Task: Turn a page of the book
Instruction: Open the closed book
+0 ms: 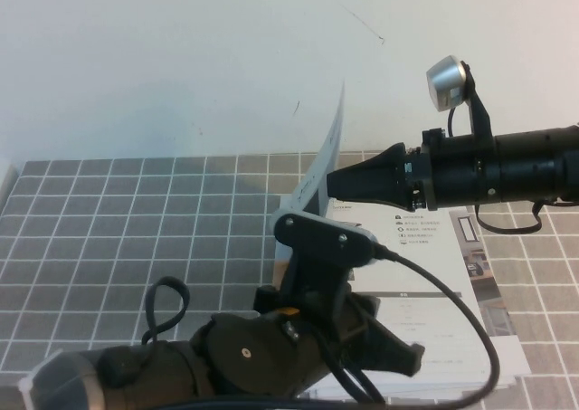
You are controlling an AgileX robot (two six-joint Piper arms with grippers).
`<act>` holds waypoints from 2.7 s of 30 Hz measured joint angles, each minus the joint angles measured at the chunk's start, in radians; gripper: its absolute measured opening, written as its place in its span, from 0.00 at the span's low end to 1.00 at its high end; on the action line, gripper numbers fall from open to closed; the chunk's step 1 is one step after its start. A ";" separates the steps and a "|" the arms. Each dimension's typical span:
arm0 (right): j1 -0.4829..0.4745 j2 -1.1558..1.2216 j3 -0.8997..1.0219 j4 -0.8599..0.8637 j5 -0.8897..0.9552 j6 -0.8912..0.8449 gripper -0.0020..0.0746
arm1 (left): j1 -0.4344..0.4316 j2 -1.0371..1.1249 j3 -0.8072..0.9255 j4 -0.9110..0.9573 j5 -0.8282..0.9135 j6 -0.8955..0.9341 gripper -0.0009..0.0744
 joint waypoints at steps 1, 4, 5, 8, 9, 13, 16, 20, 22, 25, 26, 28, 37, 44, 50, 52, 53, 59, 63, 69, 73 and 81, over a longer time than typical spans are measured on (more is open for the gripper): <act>0.000 0.000 0.000 0.000 0.000 -0.002 0.44 | 0.000 0.001 0.000 -0.002 -0.015 -0.016 0.01; 0.000 0.000 0.000 0.000 0.003 -0.004 0.44 | 0.000 0.001 0.000 -0.004 -0.041 -0.038 0.01; 0.000 0.000 0.000 -0.002 0.006 -0.005 0.44 | 0.000 0.001 0.000 -0.006 -0.043 -0.038 0.01; -0.004 -0.002 0.000 -0.035 0.006 -0.008 0.44 | 0.000 0.001 0.000 -0.034 -0.061 -0.040 0.01; -0.007 -0.004 0.000 -0.057 0.007 -0.008 0.44 | 0.000 0.001 0.000 -0.045 -0.071 -0.040 0.01; -0.035 -0.015 -0.022 -0.157 0.011 0.018 0.41 | 0.000 0.001 0.000 -0.085 -0.127 -0.038 0.01; -0.046 -0.023 -0.035 -0.235 0.011 0.038 0.34 | -0.001 0.001 0.000 -0.098 -0.157 -0.038 0.01; -0.048 -0.023 -0.039 -0.372 -0.006 0.066 0.21 | 0.004 0.001 0.000 -0.126 -0.172 -0.030 0.01; -0.048 -0.023 -0.039 -0.447 -0.019 0.089 0.16 | 0.024 0.001 0.000 -0.159 -0.172 -0.017 0.01; -0.048 -0.019 -0.039 -0.518 -0.052 0.110 0.10 | 0.074 0.001 0.000 -0.218 -0.165 0.001 0.01; -0.048 -0.010 -0.039 -0.530 -0.060 0.112 0.08 | 0.096 0.001 0.000 -0.229 -0.156 0.006 0.01; -0.048 0.009 -0.039 -0.536 -0.077 0.115 0.05 | 0.134 0.001 0.000 -0.238 -0.117 0.020 0.01; 0.018 0.161 -0.039 -0.538 -0.252 0.116 0.03 | 0.297 0.001 0.000 -0.246 0.015 0.019 0.01; 0.081 0.222 -0.044 -0.541 -0.322 0.116 0.03 | 0.361 0.001 0.000 -0.248 0.039 0.019 0.01; 0.090 0.229 -0.061 -0.637 -0.310 0.225 0.03 | 0.385 0.001 0.000 -0.248 0.052 0.021 0.01; 0.091 0.225 -0.069 -0.716 -0.296 0.285 0.03 | 0.387 0.001 0.000 -0.248 0.056 0.021 0.01; 0.091 0.220 -0.070 -0.758 -0.289 0.322 0.03 | 0.387 0.001 0.000 -0.248 0.057 0.021 0.01; 0.099 0.199 -0.079 -0.959 -0.266 0.486 0.03 | 0.391 0.001 0.000 -0.248 0.061 0.021 0.01; 0.100 0.197 -0.087 -0.996 -0.259 0.509 0.03 | 0.391 0.001 0.000 -0.248 0.062 0.021 0.01; 0.101 0.199 -0.126 -1.037 -0.214 0.515 0.03 | 0.395 0.026 0.000 -0.248 0.068 0.058 0.01; 0.101 0.203 -0.147 -1.071 -0.184 0.515 0.03 | 0.439 0.090 0.000 -0.248 0.130 0.071 0.01; 0.101 0.207 -0.158 -1.101 -0.163 0.523 0.03 | 0.491 0.235 -0.002 -0.242 0.236 0.086 0.01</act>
